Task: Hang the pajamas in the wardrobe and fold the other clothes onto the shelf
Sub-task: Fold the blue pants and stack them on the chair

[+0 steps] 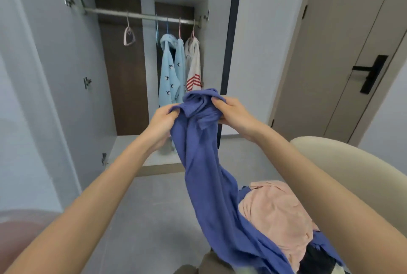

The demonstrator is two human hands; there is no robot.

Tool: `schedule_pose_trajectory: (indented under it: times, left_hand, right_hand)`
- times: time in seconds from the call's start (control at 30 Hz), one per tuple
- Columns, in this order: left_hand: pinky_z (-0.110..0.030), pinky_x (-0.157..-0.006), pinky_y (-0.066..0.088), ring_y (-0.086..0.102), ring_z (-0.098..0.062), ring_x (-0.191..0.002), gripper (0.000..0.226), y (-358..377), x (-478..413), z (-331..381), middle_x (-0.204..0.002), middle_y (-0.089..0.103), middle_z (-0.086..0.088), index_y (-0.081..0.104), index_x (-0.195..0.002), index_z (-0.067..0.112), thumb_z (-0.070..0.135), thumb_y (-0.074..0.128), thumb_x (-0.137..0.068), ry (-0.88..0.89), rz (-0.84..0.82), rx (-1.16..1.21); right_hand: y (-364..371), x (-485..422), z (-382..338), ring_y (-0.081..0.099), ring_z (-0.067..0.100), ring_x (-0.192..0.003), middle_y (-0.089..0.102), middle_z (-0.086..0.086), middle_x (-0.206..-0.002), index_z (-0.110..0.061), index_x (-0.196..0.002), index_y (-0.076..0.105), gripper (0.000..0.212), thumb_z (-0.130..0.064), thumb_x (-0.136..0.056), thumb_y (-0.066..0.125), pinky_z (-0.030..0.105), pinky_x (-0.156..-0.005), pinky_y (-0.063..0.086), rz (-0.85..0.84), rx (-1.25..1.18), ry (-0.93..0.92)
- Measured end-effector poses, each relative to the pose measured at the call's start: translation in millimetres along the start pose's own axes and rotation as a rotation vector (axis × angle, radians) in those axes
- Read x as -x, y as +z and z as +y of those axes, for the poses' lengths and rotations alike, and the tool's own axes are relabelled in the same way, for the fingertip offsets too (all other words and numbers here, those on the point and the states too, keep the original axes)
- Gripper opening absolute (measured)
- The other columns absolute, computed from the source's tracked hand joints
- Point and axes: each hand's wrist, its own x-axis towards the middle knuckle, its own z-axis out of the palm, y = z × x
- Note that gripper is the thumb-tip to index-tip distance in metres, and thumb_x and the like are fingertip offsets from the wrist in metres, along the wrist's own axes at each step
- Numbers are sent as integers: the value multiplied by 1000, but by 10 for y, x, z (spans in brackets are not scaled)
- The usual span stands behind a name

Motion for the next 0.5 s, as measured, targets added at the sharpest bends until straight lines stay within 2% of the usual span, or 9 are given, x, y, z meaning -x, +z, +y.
schedule_pose_trajectory:
  times: [0.1,0.17,0.23,0.3,0.33,0.4,0.43,0.5]
  left_hand:
    - [-28,-78,49,61,-21,-96,30,-310,-110,208,-107,65,-10,63,-109,7,3,35,-98,50,108,-13]
    - [-25,-78,50,60,-18,-96,32,-496,-175,376,-109,64,-9,63,-108,10,1,35,-97,109,154,-40]
    - [-26,-83,49,58,-18,-102,32,-637,-234,531,-115,62,-8,61,-112,11,1,34,-97,158,201,-93]
    - [-28,-92,47,55,-17,-108,32,-747,-283,656,-121,59,-7,55,-121,9,2,35,-98,203,267,-136]
    - [-23,-91,47,56,-13,-106,31,-797,-291,705,-122,57,-5,49,-124,10,2,36,-97,237,296,-162]
    - [-7,-73,45,57,1,-90,33,-870,-262,776,-111,59,-1,38,-123,16,0,41,-94,334,296,-227]
    - [-4,-66,44,58,5,-83,36,-892,-238,797,-105,60,1,33,-120,20,-1,45,-93,383,266,-259]
    - [-6,-65,45,59,1,-84,38,-917,-196,787,-101,59,0,33,-113,22,3,55,-89,452,191,-330]
  right_hand:
    - [211,-278,-217,66,8,-90,67,-1,-101,-18,-112,58,23,-24,-104,37,22,-77,56,-34,-68,-40]
    - [332,-451,-389,66,11,-96,67,1,-104,-19,-111,59,23,-24,-104,37,27,-81,57,-40,-85,-74]
    - [441,-597,-560,64,17,-103,67,6,-110,-17,-112,60,24,-24,-103,38,32,-86,56,-37,-98,-104]
    - [535,-711,-718,64,17,-103,67,5,-108,-18,-109,61,23,-22,-103,39,31,-84,57,-39,-120,-138]
    - [579,-754,-786,65,16,-101,67,2,-106,-21,-106,62,23,-22,-103,39,30,-83,57,-45,-127,-158]
    - [655,-816,-879,65,16,-101,68,3,-105,-20,-106,62,24,-22,-103,38,31,-84,57,-56,-128,-180]
    - [686,-840,-897,64,19,-103,68,6,-108,-17,-109,62,26,-22,-103,38,32,-86,56,-55,-118,-178]
    - [725,-859,-866,63,24,-108,66,13,-115,-9,-117,61,30,-23,-103,37,35,-88,54,-55,-90,-146]
